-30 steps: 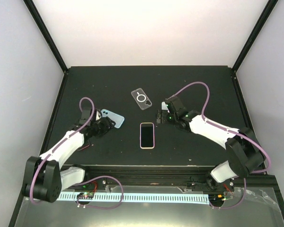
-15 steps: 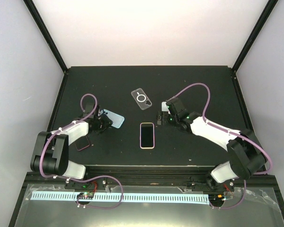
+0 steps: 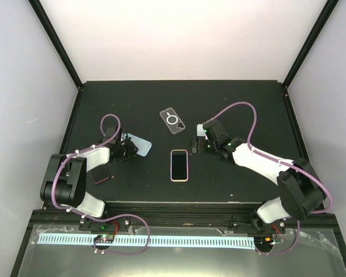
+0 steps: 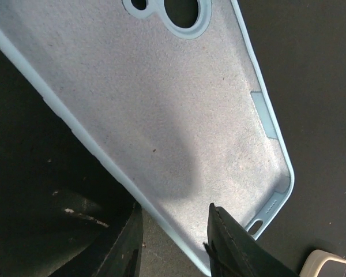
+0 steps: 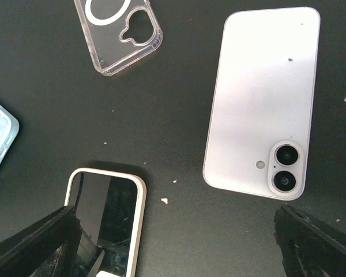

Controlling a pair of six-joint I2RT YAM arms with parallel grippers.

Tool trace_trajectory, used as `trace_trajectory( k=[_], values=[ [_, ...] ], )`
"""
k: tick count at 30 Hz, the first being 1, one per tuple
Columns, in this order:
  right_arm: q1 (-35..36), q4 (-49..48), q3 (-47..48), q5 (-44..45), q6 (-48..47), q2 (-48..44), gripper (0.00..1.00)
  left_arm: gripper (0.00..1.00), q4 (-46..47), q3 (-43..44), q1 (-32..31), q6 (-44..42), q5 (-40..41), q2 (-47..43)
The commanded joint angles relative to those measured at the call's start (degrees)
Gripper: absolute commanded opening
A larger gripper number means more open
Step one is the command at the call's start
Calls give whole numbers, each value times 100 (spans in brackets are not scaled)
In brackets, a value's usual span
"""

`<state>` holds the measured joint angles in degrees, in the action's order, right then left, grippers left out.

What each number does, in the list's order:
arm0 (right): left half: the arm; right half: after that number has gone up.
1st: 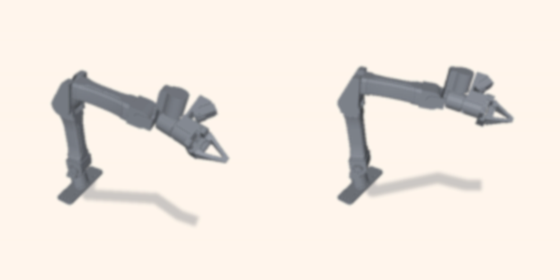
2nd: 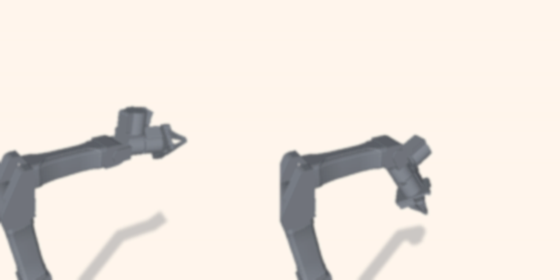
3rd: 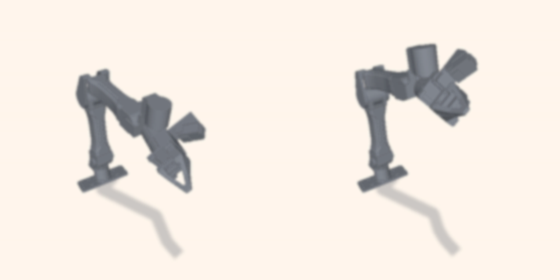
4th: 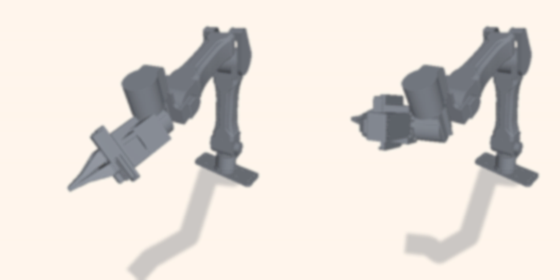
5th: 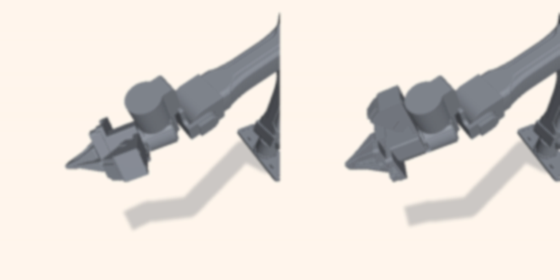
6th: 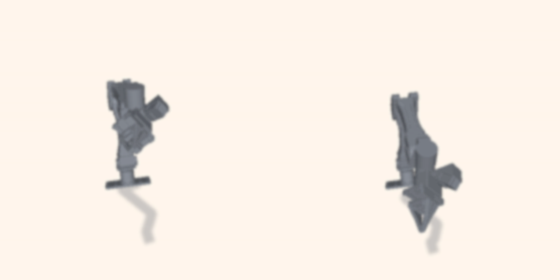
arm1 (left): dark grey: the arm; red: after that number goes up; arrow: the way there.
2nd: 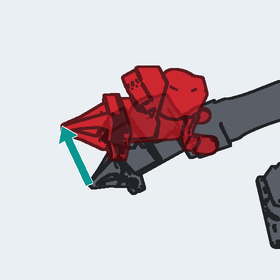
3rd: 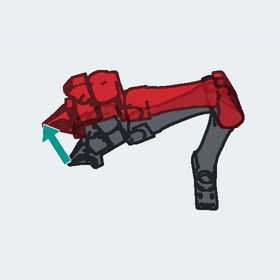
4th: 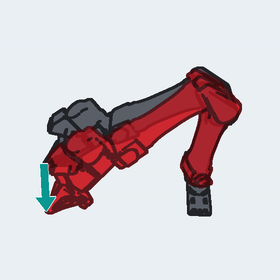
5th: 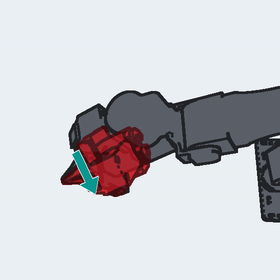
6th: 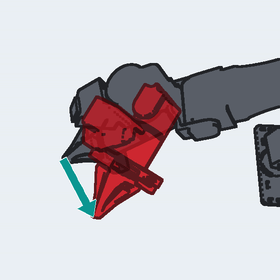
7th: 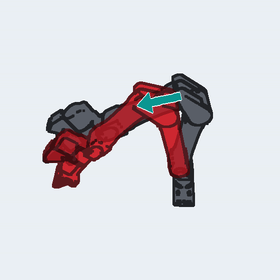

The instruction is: Put the phone into the phone case

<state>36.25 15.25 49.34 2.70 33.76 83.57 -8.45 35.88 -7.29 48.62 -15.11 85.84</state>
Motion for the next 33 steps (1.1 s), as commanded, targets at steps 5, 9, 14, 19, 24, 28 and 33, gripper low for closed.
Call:
trace_trajectory(
  k=[5,9,14,19,24,28,33],
  values=[
    [-28,53,106,318,-10,22,92,27,155,176,17,-105,-55,349],
    [-37,184,216,442,-29,138,92,24,47,286,4,-284,18,473],
    [-86,189,262,503,-53,243,92,11,-97,384,-18,-463,5,589],
    [-148,241,367,544,-53,459,92,2,-234,376,-77,-631,-38,539],
    [-187,381,637,674,-144,834,93,1,-617,397,-183,-849,-23,270],
    [-198,706,1046,808,-179,1388,94,1,-961,329,-424,-986,113,-91],
    [-214,811,1263,1017,-153,1764,95,2,-1160,75,-816,-995,276,-553]
  ],
)
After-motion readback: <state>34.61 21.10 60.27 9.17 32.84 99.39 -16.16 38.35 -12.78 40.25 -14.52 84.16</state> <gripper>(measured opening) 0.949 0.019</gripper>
